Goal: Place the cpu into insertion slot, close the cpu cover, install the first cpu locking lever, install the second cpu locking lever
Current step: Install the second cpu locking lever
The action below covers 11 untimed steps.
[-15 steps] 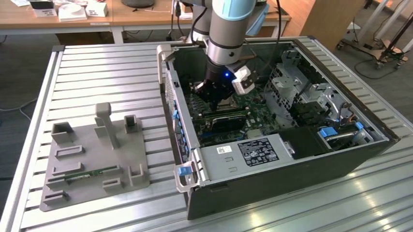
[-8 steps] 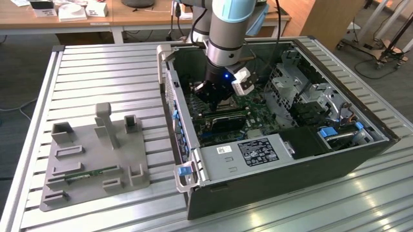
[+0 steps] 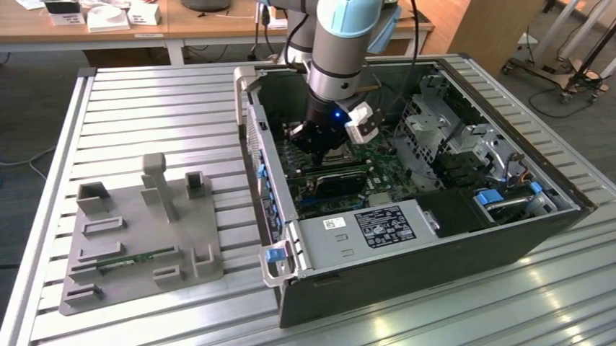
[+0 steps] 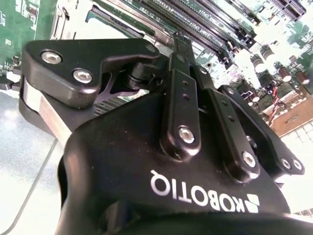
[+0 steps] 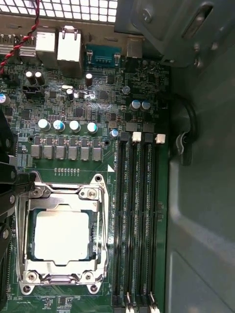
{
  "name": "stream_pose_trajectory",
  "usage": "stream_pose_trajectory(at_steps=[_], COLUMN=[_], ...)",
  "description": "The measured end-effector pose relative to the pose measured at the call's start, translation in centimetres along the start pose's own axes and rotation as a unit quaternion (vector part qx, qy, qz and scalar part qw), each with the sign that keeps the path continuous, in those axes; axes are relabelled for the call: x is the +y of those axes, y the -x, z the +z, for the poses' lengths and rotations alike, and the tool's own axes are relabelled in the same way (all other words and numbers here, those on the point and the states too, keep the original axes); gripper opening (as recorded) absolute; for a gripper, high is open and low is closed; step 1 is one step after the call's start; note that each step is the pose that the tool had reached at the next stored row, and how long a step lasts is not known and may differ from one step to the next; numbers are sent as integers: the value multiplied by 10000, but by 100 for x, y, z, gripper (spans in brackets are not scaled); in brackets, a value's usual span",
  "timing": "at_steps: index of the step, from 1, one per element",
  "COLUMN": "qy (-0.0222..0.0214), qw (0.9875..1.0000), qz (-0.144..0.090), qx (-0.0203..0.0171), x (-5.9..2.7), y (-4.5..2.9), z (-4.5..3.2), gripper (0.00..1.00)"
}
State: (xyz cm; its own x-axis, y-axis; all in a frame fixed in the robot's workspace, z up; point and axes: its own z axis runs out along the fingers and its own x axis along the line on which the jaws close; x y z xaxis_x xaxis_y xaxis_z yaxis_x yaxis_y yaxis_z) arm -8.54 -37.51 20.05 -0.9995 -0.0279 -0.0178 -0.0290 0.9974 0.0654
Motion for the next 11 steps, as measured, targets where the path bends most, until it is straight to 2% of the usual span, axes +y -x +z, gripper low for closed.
stream_pose_trajectory(at_steps=[2,5,9,11], qy=[26,93,92,68], qw=[10000,10000,10000,10000], qz=[1,1,2,1], qx=[1,-4,-1,-2], x=[-2,-2,-4,-4], y=[-1,0,-1,-1], z=[10,29,39,42], gripper=[10,10,10,10])
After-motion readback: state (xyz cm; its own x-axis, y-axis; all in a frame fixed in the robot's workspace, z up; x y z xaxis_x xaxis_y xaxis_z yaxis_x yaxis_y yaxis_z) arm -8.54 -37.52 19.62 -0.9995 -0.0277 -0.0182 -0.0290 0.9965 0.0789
